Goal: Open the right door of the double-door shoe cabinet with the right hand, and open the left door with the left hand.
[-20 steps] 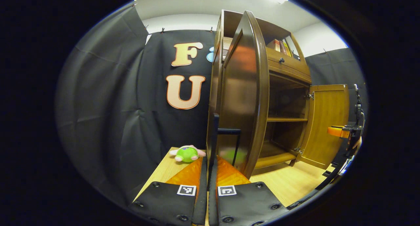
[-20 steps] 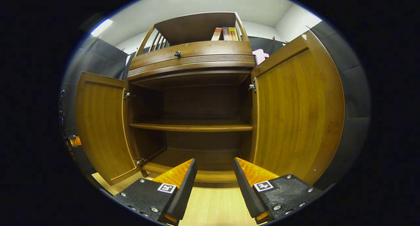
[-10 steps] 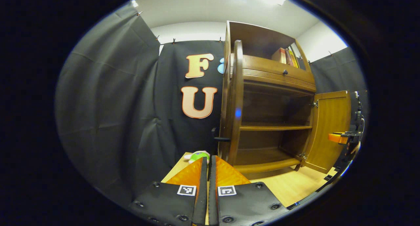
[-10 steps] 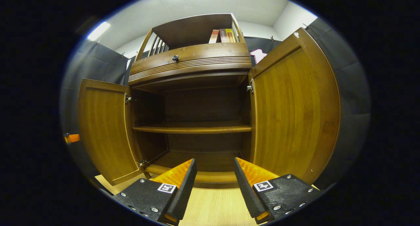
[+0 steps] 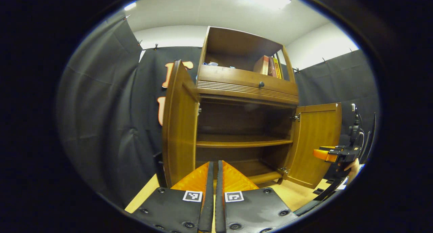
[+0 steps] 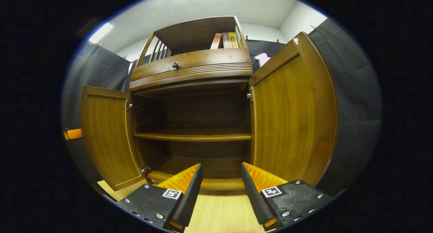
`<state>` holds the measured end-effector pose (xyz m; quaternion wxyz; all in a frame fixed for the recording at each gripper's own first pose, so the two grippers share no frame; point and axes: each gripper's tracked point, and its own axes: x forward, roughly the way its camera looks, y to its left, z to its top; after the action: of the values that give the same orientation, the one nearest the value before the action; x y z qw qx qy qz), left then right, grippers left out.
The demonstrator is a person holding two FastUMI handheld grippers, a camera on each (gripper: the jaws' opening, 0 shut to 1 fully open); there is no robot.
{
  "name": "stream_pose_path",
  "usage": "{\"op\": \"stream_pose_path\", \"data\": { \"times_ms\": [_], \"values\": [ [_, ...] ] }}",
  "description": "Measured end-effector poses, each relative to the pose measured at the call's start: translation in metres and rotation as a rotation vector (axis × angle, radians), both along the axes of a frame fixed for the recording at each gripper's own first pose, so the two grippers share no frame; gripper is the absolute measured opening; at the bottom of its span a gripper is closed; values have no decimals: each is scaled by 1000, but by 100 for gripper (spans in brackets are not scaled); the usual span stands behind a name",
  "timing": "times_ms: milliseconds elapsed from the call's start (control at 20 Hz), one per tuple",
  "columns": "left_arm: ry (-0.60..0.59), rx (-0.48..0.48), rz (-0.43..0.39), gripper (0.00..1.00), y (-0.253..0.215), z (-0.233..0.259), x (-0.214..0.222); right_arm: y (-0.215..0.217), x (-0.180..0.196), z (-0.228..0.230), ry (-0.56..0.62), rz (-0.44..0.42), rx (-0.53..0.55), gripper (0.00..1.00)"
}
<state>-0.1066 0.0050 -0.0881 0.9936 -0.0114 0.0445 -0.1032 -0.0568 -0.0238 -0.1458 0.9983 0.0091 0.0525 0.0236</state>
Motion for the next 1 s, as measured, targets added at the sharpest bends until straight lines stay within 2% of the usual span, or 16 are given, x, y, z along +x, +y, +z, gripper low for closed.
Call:
{"op": "stream_pose_path", "data": {
  "times_ms": [100,150,250,300,350,400,450,500,600,650,700,750,800,850,900,1000],
  "values": [
    [-5,-23,-20,3,-12,8,10,-3,-1,5,-5,-3,1,71],
    [-2,-34,-26,10,-17,5,15,-4,-2,5,-6,-5,-4,71],
    [10,-47,-36,10,-27,5,25,-6,-4,13,-14,-10,-13,71],
    [16,-41,-32,10,-30,5,30,-7,-5,16,-18,-13,-16,71],
    [19,-17,-12,2,-28,4,36,-9,-6,18,-22,-16,-19,71],
    [15,6,7,10,-27,5,41,-10,-6,20,-26,-18,-21,71],
    [16,19,20,10,-29,2,49,-11,-6,22,-28,-20,-21,71],
    [25,24,23,2,-34,2,52,-12,-6,23,-31,-21,-19,71],
    [37,26,30,3,-38,-4,56,-14,-7,22,-29,-25,-18,71],
    [39,22,27,12,-40,-3,59,-15,-6,21,-27,-27,-20,71],
    [41,14,26,20,-42,-4,62,-16,-4,21,-27,-30,-24,83],
    [46,9,31,20,-41,-3,63,-17,-5,21,-26,-33,-28,83],
    [45,7,41,21,-39,-2,64,-18,-5,20,-23,-34,-30,73],
    [47,10,52,19,-38,-4,67,-18,-6,19,-19,-33,-28,84],
    [44,15,62,28,-36,-2,68,-19,-6,19,-20,-34,-25,73],
    [32,29,82,46,-33,2,71,-22,-7,22,-28,-41,-20,73]
  ]
}}
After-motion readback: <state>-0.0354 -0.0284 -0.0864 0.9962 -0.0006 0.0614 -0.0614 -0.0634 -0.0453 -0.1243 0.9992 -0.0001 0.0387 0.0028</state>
